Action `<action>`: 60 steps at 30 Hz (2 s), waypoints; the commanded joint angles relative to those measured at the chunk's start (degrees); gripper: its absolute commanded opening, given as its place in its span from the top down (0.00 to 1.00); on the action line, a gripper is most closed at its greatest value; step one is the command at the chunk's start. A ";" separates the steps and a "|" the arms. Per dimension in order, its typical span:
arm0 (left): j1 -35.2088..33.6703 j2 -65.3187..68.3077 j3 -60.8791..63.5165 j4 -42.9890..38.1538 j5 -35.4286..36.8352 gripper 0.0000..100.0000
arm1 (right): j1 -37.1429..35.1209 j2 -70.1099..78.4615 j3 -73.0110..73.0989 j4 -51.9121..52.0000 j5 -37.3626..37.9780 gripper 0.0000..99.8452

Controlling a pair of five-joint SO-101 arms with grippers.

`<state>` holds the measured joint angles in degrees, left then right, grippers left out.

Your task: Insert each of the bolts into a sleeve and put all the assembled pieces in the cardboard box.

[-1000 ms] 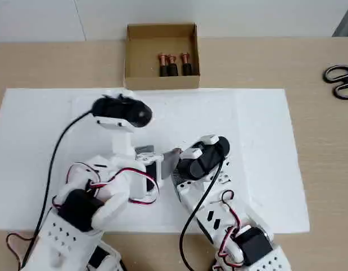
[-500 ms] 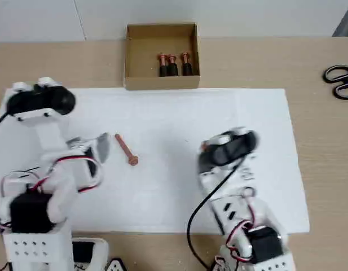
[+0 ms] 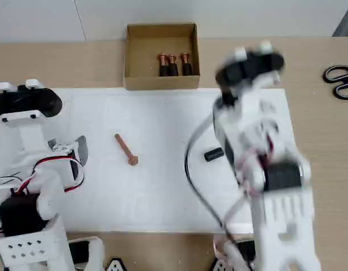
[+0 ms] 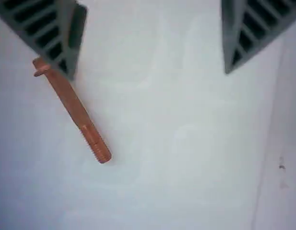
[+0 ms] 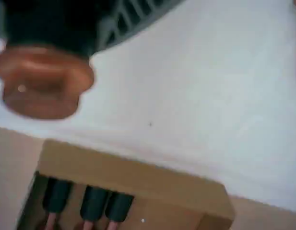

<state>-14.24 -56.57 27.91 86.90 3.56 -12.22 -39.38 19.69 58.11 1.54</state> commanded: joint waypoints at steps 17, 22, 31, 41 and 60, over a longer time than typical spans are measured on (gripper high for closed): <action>-0.53 -0.53 0.92 -0.26 -0.18 0.81 | -3.91 76.62 -46.42 -46.20 0.18 1.00; -0.35 -0.53 0.92 -0.26 -0.18 0.81 | -4.00 86.20 -53.89 -46.20 0.18 1.00; -0.18 -0.44 1.01 -0.44 -0.18 0.81 | -4.00 90.77 -55.12 -46.37 0.44 0.99; -0.18 -0.44 1.01 -0.44 -0.18 0.81 | -4.09 90.33 -55.21 -42.68 0.53 0.75; -0.18 -0.44 1.01 -0.26 -0.18 0.81 | -2.68 75.12 -71.82 -6.46 5.89 0.72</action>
<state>-14.51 -56.57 29.14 86.90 3.56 -15.47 45.19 -47.56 41.05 6.90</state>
